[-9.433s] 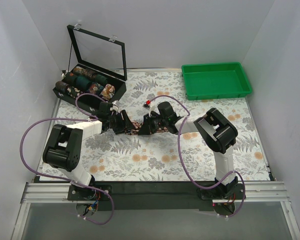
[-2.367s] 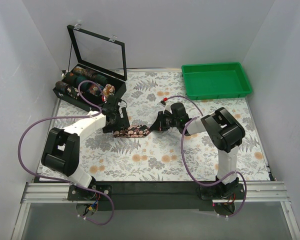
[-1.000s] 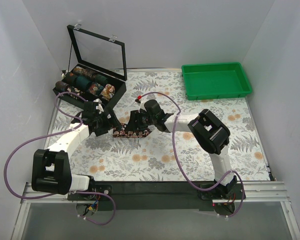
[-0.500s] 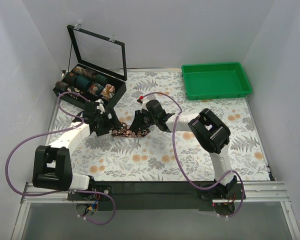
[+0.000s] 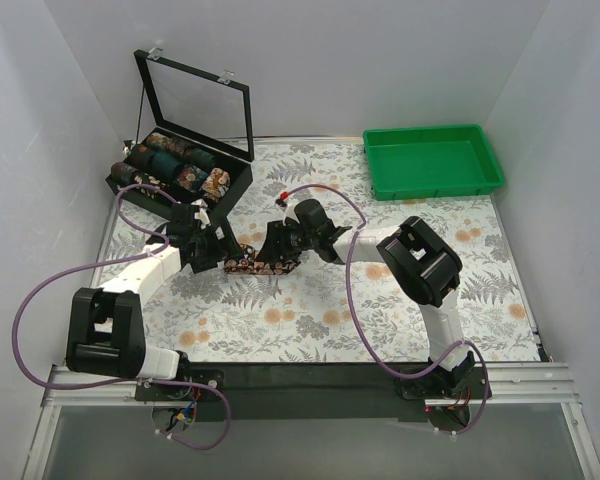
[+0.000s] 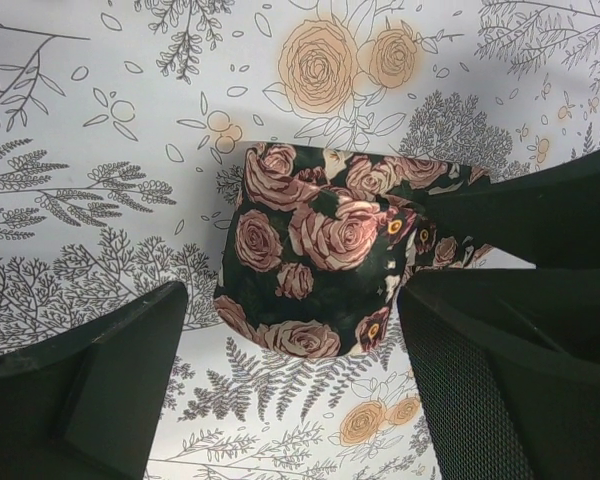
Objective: Roll the ties
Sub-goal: Roll the tie
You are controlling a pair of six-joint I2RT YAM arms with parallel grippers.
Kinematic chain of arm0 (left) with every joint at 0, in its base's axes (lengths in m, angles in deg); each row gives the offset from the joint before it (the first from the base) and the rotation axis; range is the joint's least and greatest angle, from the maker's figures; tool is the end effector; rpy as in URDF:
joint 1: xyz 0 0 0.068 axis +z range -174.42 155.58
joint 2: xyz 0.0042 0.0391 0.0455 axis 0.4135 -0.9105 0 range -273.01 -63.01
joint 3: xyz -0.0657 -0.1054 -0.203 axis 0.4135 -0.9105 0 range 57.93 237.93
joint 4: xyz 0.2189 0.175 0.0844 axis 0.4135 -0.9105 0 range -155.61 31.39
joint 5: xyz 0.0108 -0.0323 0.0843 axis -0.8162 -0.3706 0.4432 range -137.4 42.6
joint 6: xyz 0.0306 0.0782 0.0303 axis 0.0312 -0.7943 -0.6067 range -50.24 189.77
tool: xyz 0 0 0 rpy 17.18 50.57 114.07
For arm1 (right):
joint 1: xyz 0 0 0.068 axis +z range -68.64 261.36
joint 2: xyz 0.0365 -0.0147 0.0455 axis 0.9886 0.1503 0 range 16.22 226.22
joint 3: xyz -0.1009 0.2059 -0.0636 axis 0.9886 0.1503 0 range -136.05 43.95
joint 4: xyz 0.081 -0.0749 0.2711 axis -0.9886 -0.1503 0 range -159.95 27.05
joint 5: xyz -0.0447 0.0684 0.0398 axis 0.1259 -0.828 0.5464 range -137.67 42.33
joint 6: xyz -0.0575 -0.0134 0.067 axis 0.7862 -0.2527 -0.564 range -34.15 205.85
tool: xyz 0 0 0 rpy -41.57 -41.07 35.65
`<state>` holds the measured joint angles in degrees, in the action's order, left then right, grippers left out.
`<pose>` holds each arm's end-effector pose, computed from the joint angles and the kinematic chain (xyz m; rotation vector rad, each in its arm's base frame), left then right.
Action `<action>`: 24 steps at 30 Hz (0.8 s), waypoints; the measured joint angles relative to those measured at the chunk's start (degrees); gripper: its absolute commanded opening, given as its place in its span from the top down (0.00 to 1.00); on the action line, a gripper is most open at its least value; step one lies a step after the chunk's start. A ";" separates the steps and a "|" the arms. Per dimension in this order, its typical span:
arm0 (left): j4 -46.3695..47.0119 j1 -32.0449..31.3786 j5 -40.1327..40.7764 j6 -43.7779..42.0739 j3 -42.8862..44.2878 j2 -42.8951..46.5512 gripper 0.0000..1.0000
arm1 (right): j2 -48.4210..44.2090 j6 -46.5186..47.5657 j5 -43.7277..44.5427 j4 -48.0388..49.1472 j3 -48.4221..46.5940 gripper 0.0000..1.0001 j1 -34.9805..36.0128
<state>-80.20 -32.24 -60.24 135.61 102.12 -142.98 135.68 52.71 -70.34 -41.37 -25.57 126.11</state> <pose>0.3173 -0.0614 0.0963 -1.2438 2.4275 -0.7236 0.3241 0.3645 0.0677 -0.4958 2.2137 1.1960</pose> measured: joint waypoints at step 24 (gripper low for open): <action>0.68 0.11 0.81 0.02 -0.02 0.28 0.21 | 5.01 -4.17 -2.16 4.24 -5.64 0.41 0.37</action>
<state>-79.52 -32.13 -59.43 135.63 102.10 -142.69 140.68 48.53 -72.51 -37.13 -31.20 126.48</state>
